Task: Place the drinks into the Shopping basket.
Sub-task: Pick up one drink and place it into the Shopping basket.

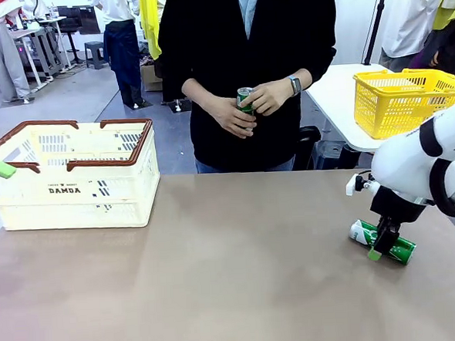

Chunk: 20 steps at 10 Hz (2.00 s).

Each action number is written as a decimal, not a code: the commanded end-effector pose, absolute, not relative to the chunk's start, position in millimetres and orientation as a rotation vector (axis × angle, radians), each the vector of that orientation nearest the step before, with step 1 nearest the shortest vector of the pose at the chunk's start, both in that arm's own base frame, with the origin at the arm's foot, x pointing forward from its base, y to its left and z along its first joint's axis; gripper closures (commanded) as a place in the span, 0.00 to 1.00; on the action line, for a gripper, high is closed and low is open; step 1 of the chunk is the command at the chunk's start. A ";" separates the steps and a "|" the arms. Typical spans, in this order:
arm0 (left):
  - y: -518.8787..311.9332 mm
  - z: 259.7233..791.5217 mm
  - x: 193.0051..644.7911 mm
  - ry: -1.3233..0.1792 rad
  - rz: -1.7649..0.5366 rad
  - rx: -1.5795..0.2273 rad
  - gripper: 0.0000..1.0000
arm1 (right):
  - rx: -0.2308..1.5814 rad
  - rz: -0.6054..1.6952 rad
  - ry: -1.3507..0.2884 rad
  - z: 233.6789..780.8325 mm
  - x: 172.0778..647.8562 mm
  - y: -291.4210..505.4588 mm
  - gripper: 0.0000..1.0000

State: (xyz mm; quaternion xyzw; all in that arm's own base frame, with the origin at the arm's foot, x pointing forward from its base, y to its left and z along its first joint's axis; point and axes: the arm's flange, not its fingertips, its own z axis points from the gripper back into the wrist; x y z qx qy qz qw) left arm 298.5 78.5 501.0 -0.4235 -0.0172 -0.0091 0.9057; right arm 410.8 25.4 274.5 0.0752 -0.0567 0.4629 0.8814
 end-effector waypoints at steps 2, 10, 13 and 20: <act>78.2 501.3 296.3 -0.035 -0.018 -0.887 0.00 | 0.135 0.949 -0.105 278.4 413.6 26.9 1.00; 78.2 501.3 296.3 -0.035 -0.018 -0.887 0.00 | 0.215 0.655 -0.035 382.8 372.7 13.5 1.00; 78.2 501.3 296.3 -0.035 -0.018 -0.887 0.00 | 0.265 0.468 0.017 443.2 339.9 13.2 1.00; 78.2 501.3 296.3 -0.035 -0.018 -0.887 0.00 | 0.337 0.455 -0.137 464.2 342.0 119.2 1.00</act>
